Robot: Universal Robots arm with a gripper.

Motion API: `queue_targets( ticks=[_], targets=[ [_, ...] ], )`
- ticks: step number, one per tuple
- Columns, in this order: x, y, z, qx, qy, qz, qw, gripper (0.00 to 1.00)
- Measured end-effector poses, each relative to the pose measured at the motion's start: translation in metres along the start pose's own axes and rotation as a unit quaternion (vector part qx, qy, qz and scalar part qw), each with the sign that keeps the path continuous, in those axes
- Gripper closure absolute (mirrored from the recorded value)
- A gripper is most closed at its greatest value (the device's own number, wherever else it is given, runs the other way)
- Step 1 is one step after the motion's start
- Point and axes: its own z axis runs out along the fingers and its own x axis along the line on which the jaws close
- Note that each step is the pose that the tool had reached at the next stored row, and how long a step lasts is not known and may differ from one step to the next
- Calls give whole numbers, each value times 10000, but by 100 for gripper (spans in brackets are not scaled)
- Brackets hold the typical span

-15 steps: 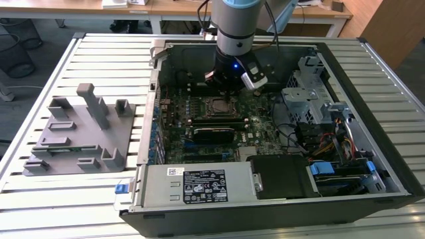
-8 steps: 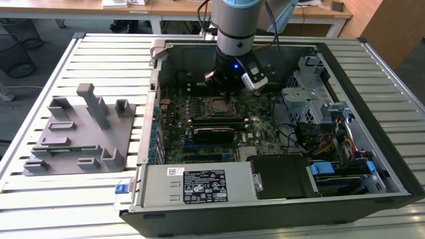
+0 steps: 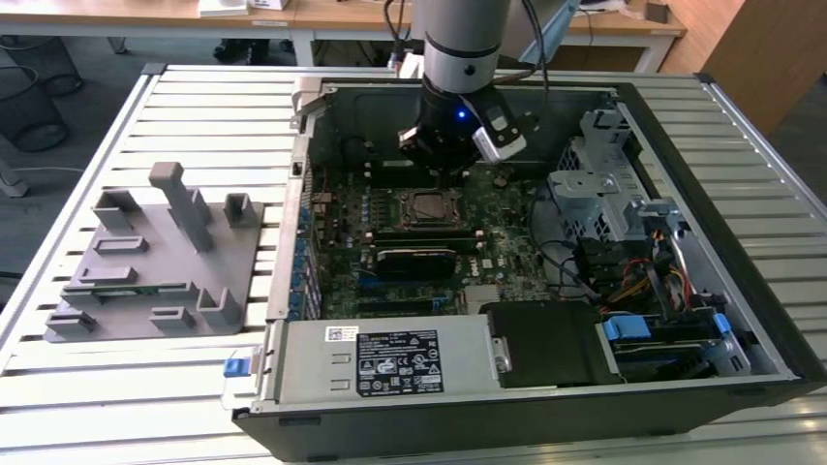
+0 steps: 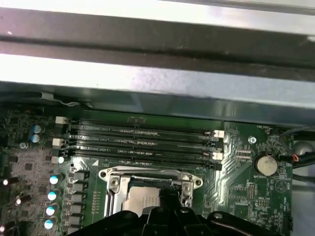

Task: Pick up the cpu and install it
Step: 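Install the second cpu locking lever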

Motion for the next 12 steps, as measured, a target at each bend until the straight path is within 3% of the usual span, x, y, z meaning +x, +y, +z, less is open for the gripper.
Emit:
queue_targets(
  ticks=[1, 3, 4, 12],
  targets=[
    [0, 0, -5, 46, 3, 0, 10000, 89],
    [1, 0, -6, 209, 15, -2, 9998, 89],
    [1, -4, -6, 249, 17, -3, 9997, 89],
    [10, -142, -17, 252, 18, -3, 9997, 89]
  ],
)
